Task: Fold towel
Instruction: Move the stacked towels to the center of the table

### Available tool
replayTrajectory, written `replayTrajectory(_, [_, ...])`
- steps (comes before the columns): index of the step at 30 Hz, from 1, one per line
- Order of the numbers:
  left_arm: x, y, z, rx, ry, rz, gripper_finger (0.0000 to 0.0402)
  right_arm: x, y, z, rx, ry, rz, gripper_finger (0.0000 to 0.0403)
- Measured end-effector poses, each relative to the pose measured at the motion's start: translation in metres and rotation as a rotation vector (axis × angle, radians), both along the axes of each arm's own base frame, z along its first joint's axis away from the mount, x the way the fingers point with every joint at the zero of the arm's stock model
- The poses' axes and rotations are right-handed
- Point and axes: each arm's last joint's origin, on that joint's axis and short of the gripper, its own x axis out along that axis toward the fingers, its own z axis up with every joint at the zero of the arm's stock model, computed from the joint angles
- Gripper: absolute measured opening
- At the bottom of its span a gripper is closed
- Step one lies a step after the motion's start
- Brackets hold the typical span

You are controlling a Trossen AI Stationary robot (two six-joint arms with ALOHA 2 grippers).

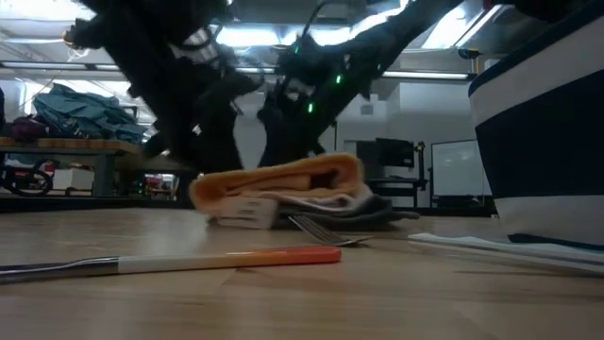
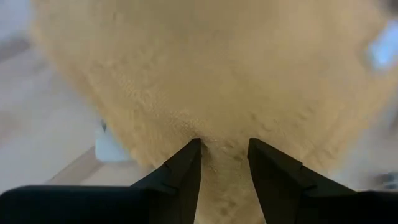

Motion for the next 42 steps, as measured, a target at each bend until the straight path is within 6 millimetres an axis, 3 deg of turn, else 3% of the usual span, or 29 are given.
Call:
replayTrajectory(5, [0.013,-0.003,0.017,0.036,-0.105,-0.056,0.0125,-0.01,0.002,0.044,-0.031,-0.083,0.002,0.0137])
replayTrajectory(12, [0.028,-0.005,0.04,0.135,-0.247,-0.148,0.0125,-0.036,0.009,0.085,-0.02,-0.048,-0.003,0.0137])
replayTrajectory(18, [0.031,0.005,0.042,0.151,-0.271,-0.12,0.0125,-0.06,0.019,0.073,0.108,0.208,-0.045,0.0137])
replayTrajectory(23, [0.033,0.019,0.042,0.15,-0.274,-0.069,0.0125,-0.063,0.037,0.054,0.121,0.38,-0.008,0.0137])
replayTrajectory(32, [0.041,0.044,0.045,0.158,-0.353,0.022,0.0125,-0.059,0.042,0.052,0.027,0.387,0.014,0.0137])
replayTrajectory(42, [0.072,0.028,-0.012,0.112,-0.391,-0.029,0.0125,-0.061,0.033,0.053,-0.042,0.401,-0.056,0.0137])
